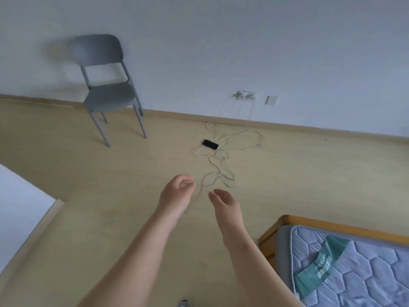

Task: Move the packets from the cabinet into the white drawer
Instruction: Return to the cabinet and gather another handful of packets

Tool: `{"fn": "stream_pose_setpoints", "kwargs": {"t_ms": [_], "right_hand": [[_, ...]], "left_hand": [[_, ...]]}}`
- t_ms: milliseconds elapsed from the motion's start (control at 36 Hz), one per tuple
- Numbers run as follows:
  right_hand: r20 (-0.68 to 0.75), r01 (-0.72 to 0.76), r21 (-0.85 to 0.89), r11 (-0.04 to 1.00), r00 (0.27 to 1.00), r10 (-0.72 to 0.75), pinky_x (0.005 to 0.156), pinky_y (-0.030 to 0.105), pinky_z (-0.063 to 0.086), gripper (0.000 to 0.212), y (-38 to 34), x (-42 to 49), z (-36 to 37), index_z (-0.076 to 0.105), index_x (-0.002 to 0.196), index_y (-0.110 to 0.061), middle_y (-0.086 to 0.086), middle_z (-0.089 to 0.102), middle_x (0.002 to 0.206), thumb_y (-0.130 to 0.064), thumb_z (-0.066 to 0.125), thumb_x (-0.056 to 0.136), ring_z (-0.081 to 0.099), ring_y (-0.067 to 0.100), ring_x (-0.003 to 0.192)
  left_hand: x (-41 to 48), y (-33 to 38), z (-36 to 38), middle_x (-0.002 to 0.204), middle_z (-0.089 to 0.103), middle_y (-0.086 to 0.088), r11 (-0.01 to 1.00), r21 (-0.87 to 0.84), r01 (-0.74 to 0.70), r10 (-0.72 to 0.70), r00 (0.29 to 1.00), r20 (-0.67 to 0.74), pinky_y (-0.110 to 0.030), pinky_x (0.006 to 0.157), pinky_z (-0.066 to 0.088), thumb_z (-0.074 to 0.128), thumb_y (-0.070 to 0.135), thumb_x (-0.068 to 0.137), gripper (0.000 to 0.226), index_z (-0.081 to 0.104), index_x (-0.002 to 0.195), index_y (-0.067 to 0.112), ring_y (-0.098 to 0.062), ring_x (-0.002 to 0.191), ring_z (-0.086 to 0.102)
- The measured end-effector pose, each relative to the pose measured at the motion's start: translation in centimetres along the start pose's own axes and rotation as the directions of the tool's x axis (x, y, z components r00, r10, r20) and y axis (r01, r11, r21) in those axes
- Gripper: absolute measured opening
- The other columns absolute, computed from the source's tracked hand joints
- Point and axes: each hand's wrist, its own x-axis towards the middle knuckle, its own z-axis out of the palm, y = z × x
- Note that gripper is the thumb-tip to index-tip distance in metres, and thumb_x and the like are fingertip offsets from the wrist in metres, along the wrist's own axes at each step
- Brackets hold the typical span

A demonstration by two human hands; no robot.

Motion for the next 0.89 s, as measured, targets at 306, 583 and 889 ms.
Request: {"fn": "stream_pose_setpoints", "kwargs": {"t_ms": [306,583,889], "right_hand": [[-0.268,0.016,0.232,0.973,0.962,0.048,0.083,0.024,0.035,0.028,-6.7,16.5,-13.1,0.058,0.120,-0.014,-0.005,0.057,0.102,-0.026,0.051,0.095,0.049,0.012,0.099],[-0.336,0.068,0.315,0.947,0.941,0.044,0.082,0.026,0.037,0.014,-14.0,30.7,-24.2,0.055,0.108,-0.021,-0.009,0.057,0.094,-0.026,0.051,0.095,0.052,0.014,0.098],[-0.504,0.113,0.433,0.894,0.853,0.136,0.062,0.019,0.036,0.017,-18.9,46.8,-35.8,0.056,0.108,-0.017,-0.011,0.052,0.085,-0.027,0.048,0.096,0.046,0.004,0.076]], "left_hand": [[15.0,12.2,15.7,0.109,0.064,-0.002,0.988,0.068,-0.139,0.115,0.953,0.281,-0.029,0.080,0.041,0.052,0.022,0.092,0.012,0.057,0.100,0.028,-0.020,0.101,0.058],[26.4,22.7,28.7,0.107,0.063,0.004,0.981,0.059,-0.185,0.148,0.911,0.385,-0.030,0.080,0.045,0.052,0.024,0.091,0.012,0.056,0.095,0.034,-0.017,0.102,0.059],[41.0,32.2,45.2,0.104,0.063,-0.001,0.947,0.121,-0.299,0.180,0.800,0.572,-0.028,0.077,0.042,0.052,0.020,0.090,0.013,0.058,0.098,0.029,-0.020,0.100,0.059]]}}
